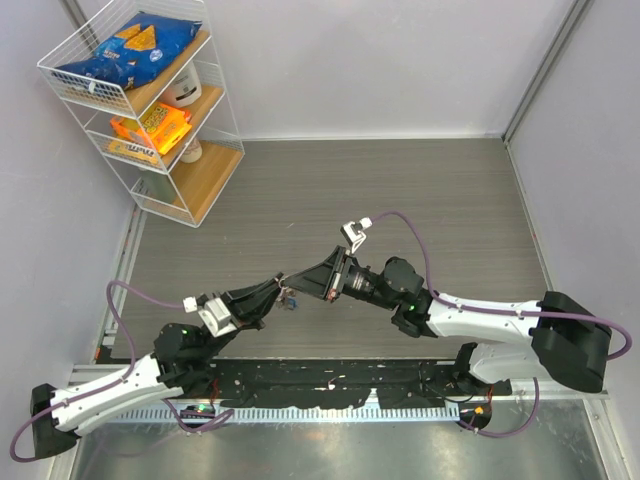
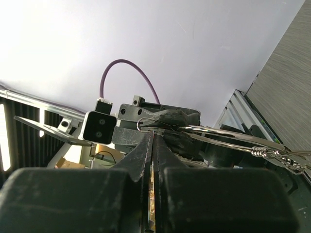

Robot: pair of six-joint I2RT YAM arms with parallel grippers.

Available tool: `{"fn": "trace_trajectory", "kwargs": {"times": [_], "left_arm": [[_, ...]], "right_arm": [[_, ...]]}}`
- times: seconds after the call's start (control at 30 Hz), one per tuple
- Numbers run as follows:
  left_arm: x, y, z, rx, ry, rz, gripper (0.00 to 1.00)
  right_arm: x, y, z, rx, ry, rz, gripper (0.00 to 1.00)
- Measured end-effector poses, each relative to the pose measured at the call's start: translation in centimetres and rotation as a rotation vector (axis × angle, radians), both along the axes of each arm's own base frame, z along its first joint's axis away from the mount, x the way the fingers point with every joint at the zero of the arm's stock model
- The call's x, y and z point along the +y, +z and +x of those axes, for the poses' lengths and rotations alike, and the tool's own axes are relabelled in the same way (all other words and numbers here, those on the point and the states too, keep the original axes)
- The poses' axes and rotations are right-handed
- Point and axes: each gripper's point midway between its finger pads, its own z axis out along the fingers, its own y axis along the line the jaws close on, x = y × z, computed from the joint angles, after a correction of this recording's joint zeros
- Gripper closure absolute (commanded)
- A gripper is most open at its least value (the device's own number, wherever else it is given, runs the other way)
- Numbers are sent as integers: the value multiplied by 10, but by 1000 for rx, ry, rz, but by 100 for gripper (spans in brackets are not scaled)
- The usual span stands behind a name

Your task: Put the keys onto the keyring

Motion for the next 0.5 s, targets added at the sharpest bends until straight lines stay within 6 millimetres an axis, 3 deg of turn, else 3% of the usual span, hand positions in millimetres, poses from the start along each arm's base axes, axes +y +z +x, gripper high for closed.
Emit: {"fn": "trace_trajectory", "kwargs": {"times": [0.5], "left_arm": [[1,7,-1,-41,6,-23,100]], "right_arm": [[2,7,-2,37,19,57,94]]}}
